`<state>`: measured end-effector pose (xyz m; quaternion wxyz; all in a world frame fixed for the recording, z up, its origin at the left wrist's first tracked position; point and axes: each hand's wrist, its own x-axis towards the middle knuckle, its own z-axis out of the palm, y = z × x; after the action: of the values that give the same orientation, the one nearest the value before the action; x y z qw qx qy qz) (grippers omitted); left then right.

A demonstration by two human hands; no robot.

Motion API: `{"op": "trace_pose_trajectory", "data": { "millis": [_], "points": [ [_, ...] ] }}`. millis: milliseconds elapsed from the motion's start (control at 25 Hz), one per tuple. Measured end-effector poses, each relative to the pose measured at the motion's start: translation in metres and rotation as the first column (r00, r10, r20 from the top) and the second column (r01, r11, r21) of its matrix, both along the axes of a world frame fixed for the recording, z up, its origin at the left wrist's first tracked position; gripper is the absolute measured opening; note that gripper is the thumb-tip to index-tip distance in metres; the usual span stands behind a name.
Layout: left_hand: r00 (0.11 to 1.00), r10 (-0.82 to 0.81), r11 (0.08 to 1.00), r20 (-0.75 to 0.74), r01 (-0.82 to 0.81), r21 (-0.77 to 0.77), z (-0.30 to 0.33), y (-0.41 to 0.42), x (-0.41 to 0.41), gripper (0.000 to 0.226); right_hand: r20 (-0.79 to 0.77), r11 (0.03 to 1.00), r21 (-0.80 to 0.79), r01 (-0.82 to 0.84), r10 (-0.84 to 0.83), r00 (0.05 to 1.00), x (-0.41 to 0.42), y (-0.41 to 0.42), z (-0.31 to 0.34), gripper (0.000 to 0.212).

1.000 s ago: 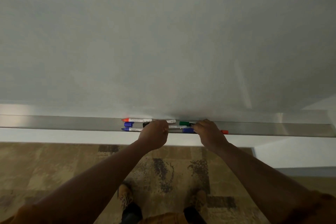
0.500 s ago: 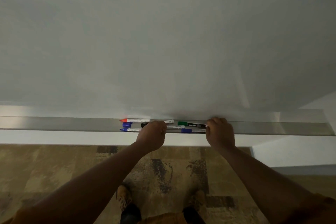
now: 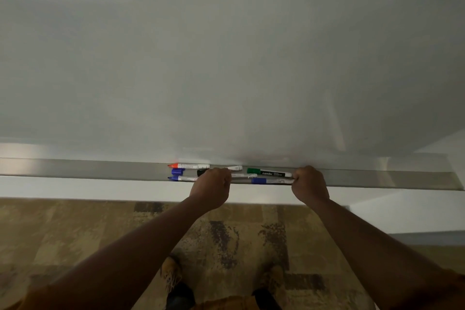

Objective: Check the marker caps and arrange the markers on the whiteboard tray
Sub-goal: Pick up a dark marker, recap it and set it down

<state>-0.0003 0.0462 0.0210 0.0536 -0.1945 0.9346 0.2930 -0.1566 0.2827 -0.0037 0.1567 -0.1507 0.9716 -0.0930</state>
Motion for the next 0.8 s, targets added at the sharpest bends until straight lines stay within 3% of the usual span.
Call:
{"op": "trace_pose_trajectory", "data": {
  "millis": [400,680,800],
  "points": [
    [1.000,0.009,1.000,-0.012,-0.009,-0.020,-0.003,-0.004,0.002,0.016,0.127,0.999,-0.052,0.016,-0.010,0.992,-0.008,-0.001,0.009,0.018],
    [1.000,-0.002,1.000,-0.025,0.002,-0.028,-0.002,-0.002,0.000,0.017,0.119,0.999,0.017,-0.049,0.046,0.992,-0.017,0.001,0.011,0.012],
    [0.999,0.012,0.999,-0.050,-0.014,-0.049,0.000,-0.005,0.002,0.017,0.015,0.997,0.069,-0.037,0.036,0.999,-0.012,-0.004,0.017,0.006]
  ]
}}
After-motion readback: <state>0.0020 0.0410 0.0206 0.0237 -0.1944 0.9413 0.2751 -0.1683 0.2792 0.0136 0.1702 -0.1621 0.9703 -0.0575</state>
